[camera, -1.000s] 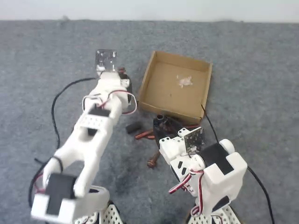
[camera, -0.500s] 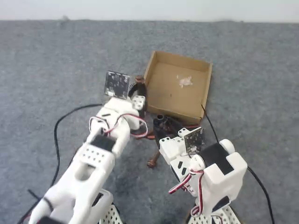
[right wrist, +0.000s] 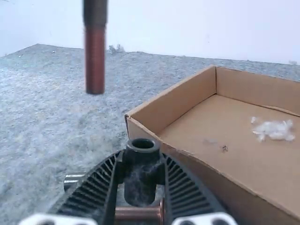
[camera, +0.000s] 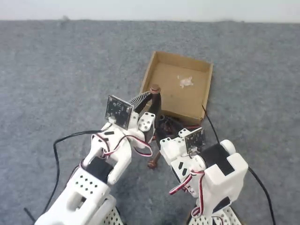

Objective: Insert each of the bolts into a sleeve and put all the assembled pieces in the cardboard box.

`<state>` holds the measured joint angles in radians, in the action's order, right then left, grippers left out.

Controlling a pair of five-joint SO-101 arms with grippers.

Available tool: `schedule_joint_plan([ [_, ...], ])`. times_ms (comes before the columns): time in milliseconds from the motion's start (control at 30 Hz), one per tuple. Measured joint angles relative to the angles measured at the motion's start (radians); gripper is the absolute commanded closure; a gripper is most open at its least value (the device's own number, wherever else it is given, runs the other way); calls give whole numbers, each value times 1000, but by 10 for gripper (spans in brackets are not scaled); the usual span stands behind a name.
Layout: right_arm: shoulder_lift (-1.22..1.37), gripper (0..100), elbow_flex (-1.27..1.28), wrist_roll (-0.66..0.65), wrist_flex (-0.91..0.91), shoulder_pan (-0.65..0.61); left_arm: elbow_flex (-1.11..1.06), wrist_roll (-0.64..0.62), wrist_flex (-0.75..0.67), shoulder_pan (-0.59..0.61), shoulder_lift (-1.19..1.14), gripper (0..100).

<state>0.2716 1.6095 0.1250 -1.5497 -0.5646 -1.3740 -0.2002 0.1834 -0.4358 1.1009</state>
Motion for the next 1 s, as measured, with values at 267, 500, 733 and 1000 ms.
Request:
schedule_joint_plan([
  [267,0,993,0,0,0,0,35,0,2,-2,-49,988],
  [500,0,993,0,0,0,0,172,-68,2,-2,-304,988],
  [733,0,993,0,0,0,0,176,-103,-5,-2,-364,989],
  [1000,0,993,0,0,0,0,147,-112,41,-2,-273,990],
])
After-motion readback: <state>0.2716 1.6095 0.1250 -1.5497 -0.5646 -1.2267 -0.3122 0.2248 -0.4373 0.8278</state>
